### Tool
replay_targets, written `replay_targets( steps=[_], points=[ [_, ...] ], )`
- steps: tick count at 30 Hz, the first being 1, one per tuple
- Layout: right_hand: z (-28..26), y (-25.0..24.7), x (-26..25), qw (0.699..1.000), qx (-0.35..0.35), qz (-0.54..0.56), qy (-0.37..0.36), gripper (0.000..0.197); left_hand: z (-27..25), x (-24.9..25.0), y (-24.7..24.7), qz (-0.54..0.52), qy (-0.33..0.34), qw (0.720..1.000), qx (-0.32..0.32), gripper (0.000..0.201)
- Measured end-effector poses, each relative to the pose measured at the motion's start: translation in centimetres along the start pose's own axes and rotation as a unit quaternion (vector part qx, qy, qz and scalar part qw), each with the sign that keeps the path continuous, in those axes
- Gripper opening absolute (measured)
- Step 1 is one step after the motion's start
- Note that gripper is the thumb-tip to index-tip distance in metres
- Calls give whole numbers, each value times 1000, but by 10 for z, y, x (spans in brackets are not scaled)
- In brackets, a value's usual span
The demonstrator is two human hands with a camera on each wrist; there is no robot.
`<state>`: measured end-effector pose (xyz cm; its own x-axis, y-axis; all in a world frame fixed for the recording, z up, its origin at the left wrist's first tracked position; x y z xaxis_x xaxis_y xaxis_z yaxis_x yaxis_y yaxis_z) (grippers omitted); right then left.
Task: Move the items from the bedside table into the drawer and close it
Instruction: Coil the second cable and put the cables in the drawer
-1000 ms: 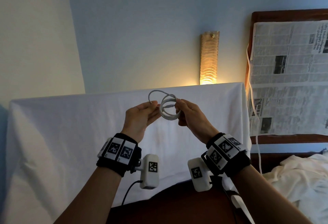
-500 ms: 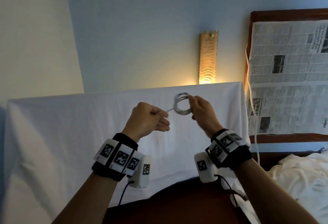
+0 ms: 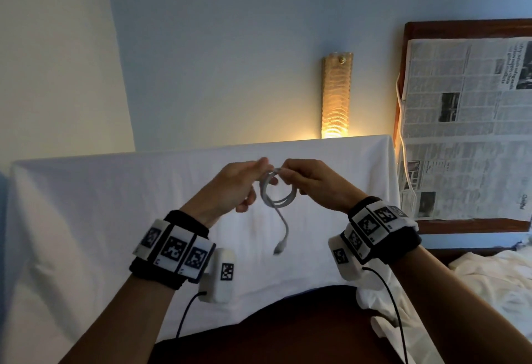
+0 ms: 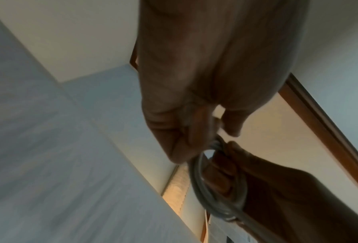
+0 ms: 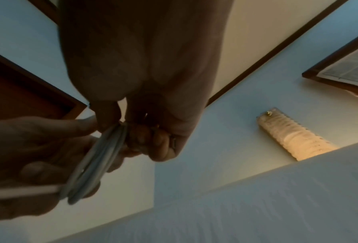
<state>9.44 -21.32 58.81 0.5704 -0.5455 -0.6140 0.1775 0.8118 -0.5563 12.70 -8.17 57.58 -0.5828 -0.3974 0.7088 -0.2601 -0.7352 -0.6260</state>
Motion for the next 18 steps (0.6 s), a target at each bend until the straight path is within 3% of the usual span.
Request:
replay_targets(
  steps=[3, 5, 8, 11, 13, 15, 18],
  points=[
    [3, 3, -11, 1000, -1, -22, -13, 31, 1, 9, 11, 25, 13, 1000, -10, 44],
    [3, -4, -8, 1000, 28, 10, -1, 21, 2, 7, 11, 32, 12, 999, 5, 45],
    [-1, -15, -2, 994, 100, 40, 2, 25, 4, 4, 11, -2, 6, 999, 35, 42],
    [-22, -23, -23, 977, 184, 13, -103, 26, 5, -6, 7, -112, -36, 990, 81, 38],
    [-38, -10, -39, 971, 157, -50, -171, 35, 5, -13, 8, -168, -55, 979, 101, 39],
    [-50, 9, -44, 971, 111, -99, -189, 29, 5, -20, 9, -202, -74, 969, 118, 40],
    [-58, 10, -42, 971, 148, -43, -182, 14, 6, -24, 13, -252, -89, 954, 134, 39]
  ],
)
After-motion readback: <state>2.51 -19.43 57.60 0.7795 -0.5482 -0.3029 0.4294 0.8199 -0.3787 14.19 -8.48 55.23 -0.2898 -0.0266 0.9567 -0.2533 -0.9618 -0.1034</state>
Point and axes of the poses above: each hand's wrist, its own z-axis towards the middle knuckle, its own y-axis out of the palm, x = y × z, the point moved 9 cm from there along z, towards the middle knuckle, and after that the axes turned 14 degrees about z, right-handed, at the moved point
